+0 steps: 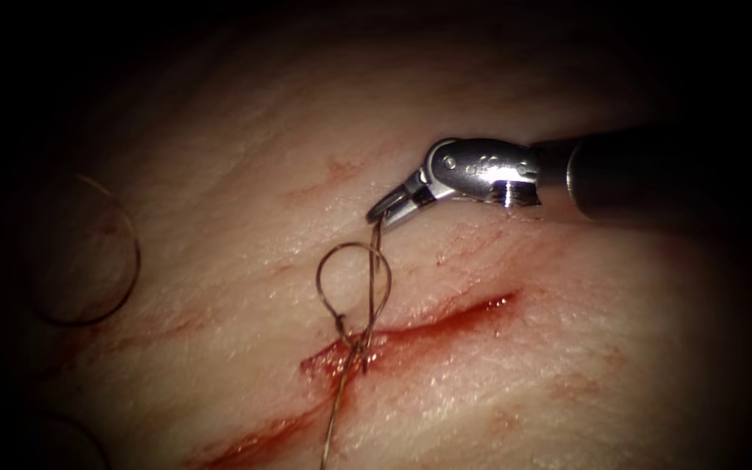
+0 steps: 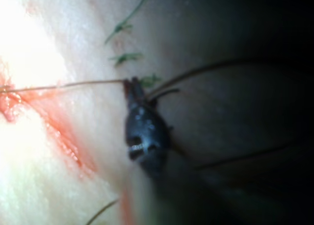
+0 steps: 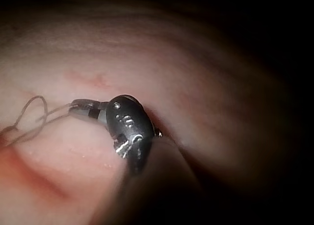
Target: Wound Closure
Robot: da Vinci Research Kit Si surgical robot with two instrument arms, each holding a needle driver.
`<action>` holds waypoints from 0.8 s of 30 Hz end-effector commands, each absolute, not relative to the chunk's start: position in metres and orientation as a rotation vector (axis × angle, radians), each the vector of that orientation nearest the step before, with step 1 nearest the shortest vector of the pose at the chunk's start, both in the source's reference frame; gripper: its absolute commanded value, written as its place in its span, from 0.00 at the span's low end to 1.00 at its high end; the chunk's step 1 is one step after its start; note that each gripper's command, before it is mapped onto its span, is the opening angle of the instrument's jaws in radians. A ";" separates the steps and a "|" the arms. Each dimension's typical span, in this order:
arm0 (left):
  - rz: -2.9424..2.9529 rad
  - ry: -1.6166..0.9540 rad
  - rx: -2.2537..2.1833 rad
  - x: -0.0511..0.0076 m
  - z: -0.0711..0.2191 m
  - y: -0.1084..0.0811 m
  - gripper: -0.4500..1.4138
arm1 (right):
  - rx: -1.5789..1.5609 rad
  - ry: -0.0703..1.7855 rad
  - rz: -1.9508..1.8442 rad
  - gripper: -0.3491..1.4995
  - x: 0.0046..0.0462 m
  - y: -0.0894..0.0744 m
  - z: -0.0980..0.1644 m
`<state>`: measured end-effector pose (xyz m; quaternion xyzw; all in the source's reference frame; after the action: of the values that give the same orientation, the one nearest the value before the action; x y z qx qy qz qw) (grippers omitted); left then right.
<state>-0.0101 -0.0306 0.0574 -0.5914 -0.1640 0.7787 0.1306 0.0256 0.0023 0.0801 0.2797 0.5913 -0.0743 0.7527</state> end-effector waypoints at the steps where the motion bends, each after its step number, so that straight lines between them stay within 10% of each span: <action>1: 2.255 -0.498 -1.721 -0.0108 0.058 -0.033 0.00 | 0.598 1.286 -0.131 0.00 0.0263 0.003 0.081; 24: 2.226 -0.636 -1.772 -0.0135 0.057 -0.040 0.00 | 0.646 1.324 -0.006 0.00 0.0308 0.003 0.078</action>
<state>-0.0128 -0.0381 0.0567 -0.6031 -0.2137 0.7602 0.1128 0.0302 0.0034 0.0775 0.2939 0.6033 -0.0014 0.7414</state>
